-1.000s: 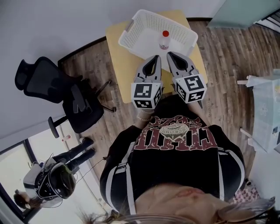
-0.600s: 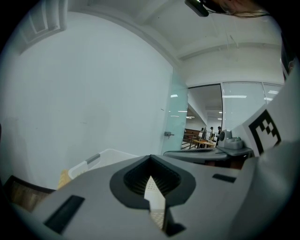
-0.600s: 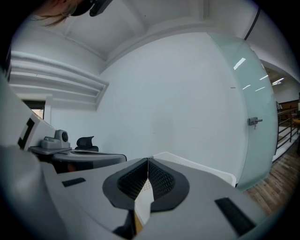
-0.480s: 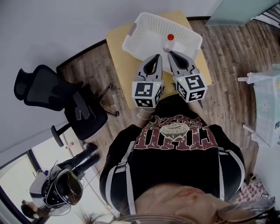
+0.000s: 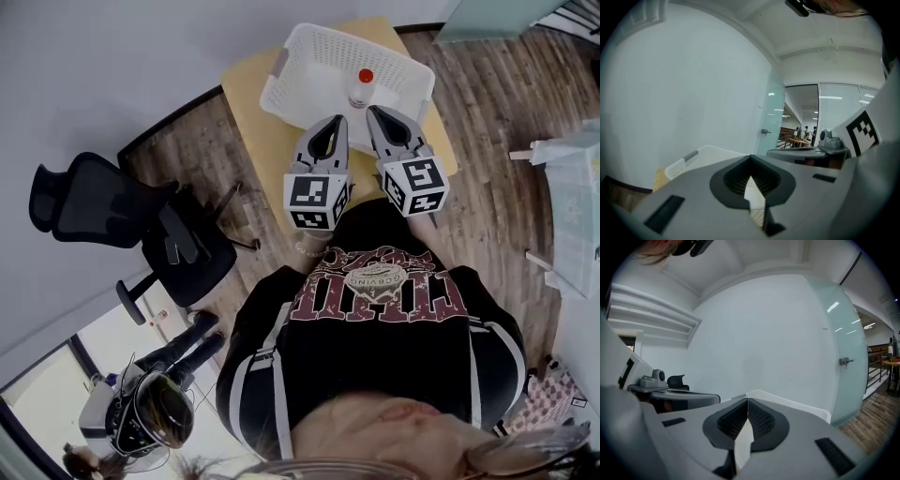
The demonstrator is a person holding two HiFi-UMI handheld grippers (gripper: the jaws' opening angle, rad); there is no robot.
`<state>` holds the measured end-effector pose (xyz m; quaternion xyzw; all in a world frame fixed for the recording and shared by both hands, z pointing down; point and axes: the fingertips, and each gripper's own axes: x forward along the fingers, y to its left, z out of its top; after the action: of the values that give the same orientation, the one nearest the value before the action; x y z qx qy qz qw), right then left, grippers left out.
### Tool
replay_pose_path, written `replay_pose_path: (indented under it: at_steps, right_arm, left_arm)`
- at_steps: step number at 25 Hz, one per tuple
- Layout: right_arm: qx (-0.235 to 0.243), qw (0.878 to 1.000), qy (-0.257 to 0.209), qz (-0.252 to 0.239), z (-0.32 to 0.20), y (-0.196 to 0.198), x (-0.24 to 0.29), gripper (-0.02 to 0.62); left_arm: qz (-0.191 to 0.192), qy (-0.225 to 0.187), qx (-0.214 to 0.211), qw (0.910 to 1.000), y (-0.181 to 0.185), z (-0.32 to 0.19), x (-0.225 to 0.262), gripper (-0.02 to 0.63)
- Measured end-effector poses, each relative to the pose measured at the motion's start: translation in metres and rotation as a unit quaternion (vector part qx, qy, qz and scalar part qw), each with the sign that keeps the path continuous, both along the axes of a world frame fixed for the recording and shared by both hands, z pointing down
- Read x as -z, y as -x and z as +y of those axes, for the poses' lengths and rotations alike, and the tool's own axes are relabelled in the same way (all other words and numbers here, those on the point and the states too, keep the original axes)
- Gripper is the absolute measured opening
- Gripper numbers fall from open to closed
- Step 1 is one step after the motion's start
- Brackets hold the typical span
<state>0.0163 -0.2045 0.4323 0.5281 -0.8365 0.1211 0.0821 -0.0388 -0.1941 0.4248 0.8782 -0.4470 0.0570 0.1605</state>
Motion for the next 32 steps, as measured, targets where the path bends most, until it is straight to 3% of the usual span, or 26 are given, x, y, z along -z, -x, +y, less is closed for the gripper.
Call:
replay_pose_path:
  at_steps: [14,32]
  right_arm:
    - [0.028,0.999,0.016,0.006,-0.026,-0.024,-0.003,0.018]
    - [0.070,0.996,0.047,0.034,-0.054,-0.036,-0.038,0.018]
  left_arm:
    - [-0.003,0.012,0.036,0.9993,-0.018,-0.019,0.000,0.048]
    - [-0.030,0.042,0.081,0.9953,-0.025,-0.037,-0.038,0.048]
